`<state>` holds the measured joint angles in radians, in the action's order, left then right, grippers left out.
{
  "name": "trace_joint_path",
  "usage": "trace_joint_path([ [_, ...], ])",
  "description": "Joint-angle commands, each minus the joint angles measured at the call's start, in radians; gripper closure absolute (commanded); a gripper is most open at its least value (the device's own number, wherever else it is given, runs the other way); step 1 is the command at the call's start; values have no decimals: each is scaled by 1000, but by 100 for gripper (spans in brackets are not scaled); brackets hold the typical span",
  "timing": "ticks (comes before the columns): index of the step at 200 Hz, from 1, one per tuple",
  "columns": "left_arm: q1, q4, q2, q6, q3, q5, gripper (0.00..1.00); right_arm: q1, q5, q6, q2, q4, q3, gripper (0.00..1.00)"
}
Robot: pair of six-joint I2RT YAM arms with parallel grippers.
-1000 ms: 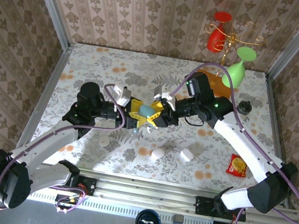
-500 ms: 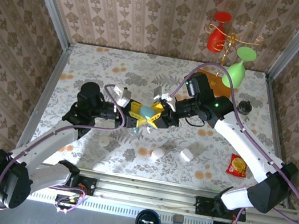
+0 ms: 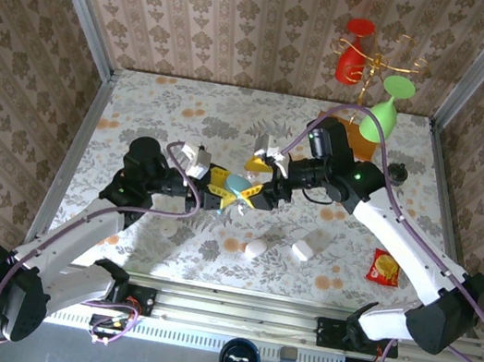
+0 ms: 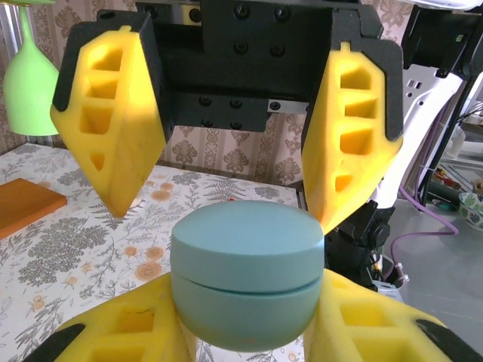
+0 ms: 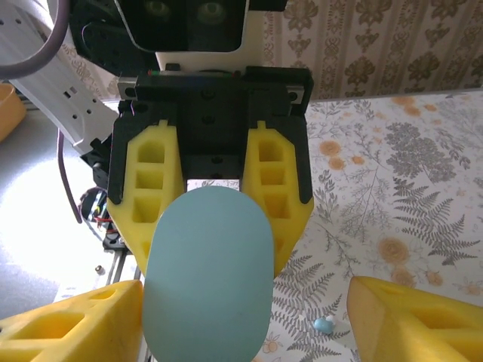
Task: Insert wireless bluetooth earbuds into charging case
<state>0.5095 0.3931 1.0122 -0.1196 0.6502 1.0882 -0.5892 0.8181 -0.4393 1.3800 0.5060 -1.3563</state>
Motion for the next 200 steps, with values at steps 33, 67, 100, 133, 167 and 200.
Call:
trace_joint_path([
  [33,11,64,-14,44,-33,-14,73,38,-65,117,-43,-124,38,28],
  [67,12,104,-11,41,-42,-27,75,63,-142,224,-37,-172,37,29],
  [100,20,159,8,21,-56,-71,77,116,-85,313,-36,-192,40,29],
  [133,21,261,33,-11,-90,-135,77,127,-31,379,-98,-288,108,26],
  [167,24,402,69,-53,-129,-203,77,154,-86,507,-165,-421,186,16],
  [200,24,497,81,-37,-181,-310,76,190,-101,575,-214,-555,290,0],
])
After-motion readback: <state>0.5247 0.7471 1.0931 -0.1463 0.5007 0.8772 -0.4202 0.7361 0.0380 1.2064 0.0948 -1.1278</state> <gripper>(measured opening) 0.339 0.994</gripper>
